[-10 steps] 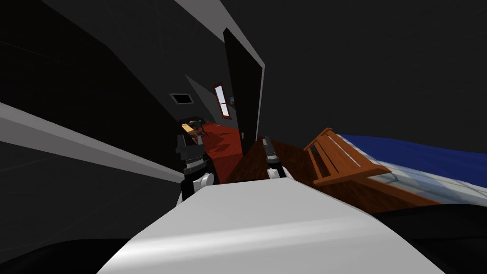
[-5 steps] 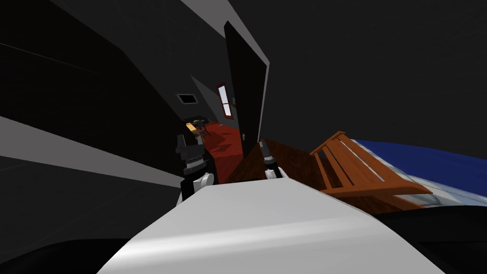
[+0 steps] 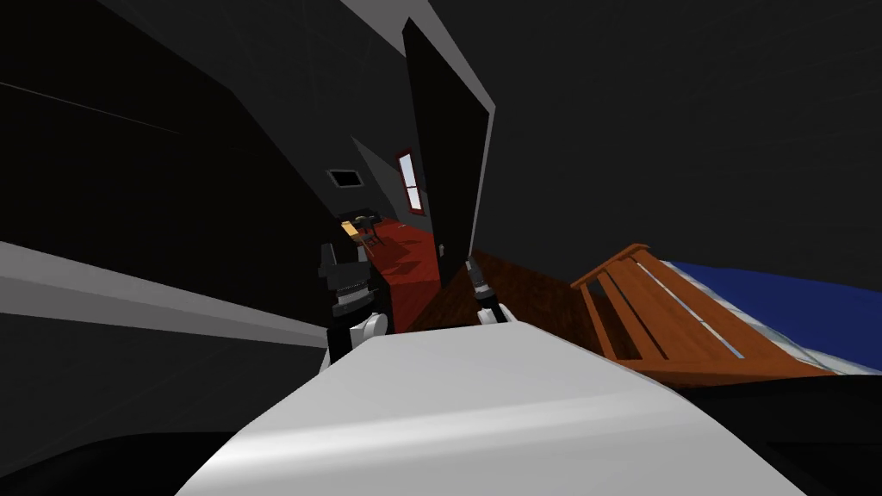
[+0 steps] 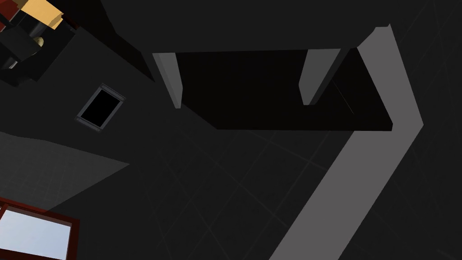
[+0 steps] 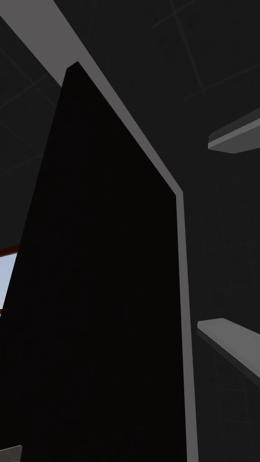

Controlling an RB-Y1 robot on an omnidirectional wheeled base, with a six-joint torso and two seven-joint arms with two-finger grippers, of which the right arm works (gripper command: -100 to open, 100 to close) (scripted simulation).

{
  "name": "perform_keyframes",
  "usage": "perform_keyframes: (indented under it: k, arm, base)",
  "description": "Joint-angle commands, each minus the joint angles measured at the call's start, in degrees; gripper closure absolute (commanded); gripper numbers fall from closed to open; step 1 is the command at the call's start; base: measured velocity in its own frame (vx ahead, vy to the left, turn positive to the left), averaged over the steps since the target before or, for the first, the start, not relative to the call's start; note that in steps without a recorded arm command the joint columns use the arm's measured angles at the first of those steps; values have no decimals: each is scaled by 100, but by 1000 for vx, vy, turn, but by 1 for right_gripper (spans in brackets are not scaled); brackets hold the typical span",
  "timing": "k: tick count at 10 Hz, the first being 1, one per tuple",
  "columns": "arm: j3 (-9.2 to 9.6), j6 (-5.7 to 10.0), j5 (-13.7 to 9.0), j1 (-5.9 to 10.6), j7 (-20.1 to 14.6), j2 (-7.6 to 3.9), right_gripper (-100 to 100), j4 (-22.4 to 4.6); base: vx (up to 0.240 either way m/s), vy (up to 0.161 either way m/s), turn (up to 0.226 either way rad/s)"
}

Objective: Push the door open

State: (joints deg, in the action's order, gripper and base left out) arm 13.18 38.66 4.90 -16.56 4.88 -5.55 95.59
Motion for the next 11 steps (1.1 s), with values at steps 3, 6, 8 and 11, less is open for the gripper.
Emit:
perform_keyframes:
  k: [3, 6, 8, 11]
  arm:
    - [116, 50, -19, 148, -42, -1, -100, -473]
    - [215, 78, -34, 261, -74, 9, -100, -843]
    - [281, 97, -43, 337, -95, 16, -100, -1090]
    - [377, 125, -57, 447, -126, 42, -100, -1451]
  base:
    - [87, -74, 91]
    - [81, -60, 80]
    - [98, -73, 92]
    - [76, -73, 77]
